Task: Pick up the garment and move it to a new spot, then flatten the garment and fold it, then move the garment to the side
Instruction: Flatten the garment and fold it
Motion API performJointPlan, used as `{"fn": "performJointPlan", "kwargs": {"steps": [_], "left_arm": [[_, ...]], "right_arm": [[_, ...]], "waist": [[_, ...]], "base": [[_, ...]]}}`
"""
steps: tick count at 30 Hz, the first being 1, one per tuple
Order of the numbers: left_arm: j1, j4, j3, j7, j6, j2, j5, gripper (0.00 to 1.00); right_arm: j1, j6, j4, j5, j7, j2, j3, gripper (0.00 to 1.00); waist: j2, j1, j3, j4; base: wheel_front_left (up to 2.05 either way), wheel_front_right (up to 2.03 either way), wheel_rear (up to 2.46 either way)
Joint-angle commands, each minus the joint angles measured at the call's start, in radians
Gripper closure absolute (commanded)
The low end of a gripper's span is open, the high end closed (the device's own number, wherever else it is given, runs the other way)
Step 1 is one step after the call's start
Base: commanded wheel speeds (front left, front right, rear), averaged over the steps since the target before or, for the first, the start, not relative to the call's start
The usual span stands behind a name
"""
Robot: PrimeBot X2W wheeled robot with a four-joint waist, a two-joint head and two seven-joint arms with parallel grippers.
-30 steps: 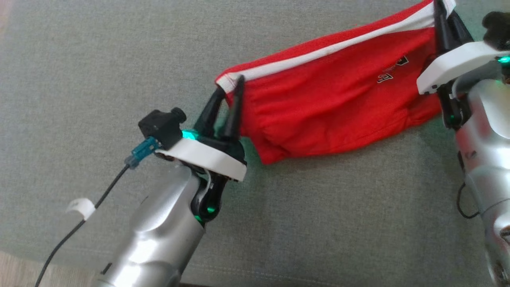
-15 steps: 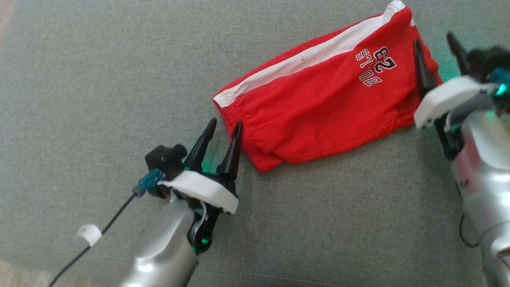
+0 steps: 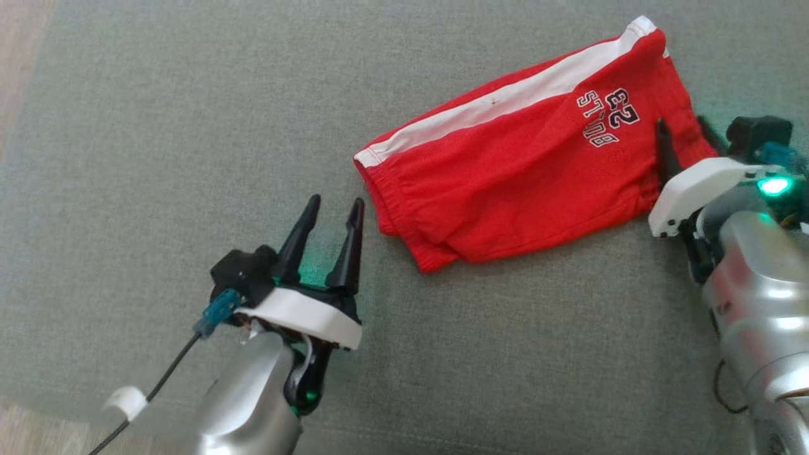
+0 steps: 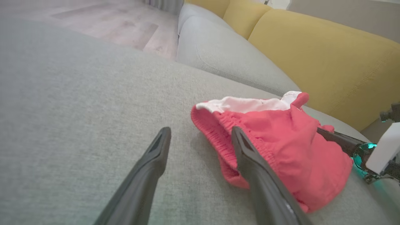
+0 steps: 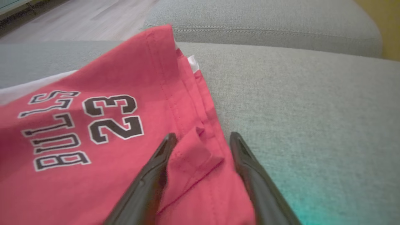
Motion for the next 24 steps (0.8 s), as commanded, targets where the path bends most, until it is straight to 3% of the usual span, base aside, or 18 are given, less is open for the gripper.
{"fn": "performJointPlan", "kwargs": {"steps": [1,8,13,24], "left_arm": [[0.007,-0.036,0.047,-0.006,0.011,0.012,0.021,0.0],[0.101,-0.101,0.154,-0.006,0.069,0.012,0.181,0.0],[0.219,-0.139,0.254,-0.006,0.115,0.012,0.277,0.0],[0.391,-0.155,0.318,-0.006,0.105,0.012,0.318,0.0]], "right_arm": [[0.039,-0.001,0.02,0.011,0.021,0.034,0.02,1.0],[0.11,-0.001,0.017,0.129,-0.038,0.045,-0.052,1.0],[0.255,-0.001,-0.083,0.221,-0.054,0.068,-0.079,1.0],[0.473,-0.001,-0.304,0.297,-0.055,0.059,-0.079,1.0]], "waist": [[0.0,0.0001,-0.01,0.0],[0.0,0.0001,-0.095,-0.032],[0.0,0.0001,-0.201,-0.082],[0.0,0.0001,-0.291,-0.102]], "base": [[0.0,0.0,0.0],[0.0,0.0,0.0],[0.0,0.0,0.0],[0.0,0.0,0.0]]}}
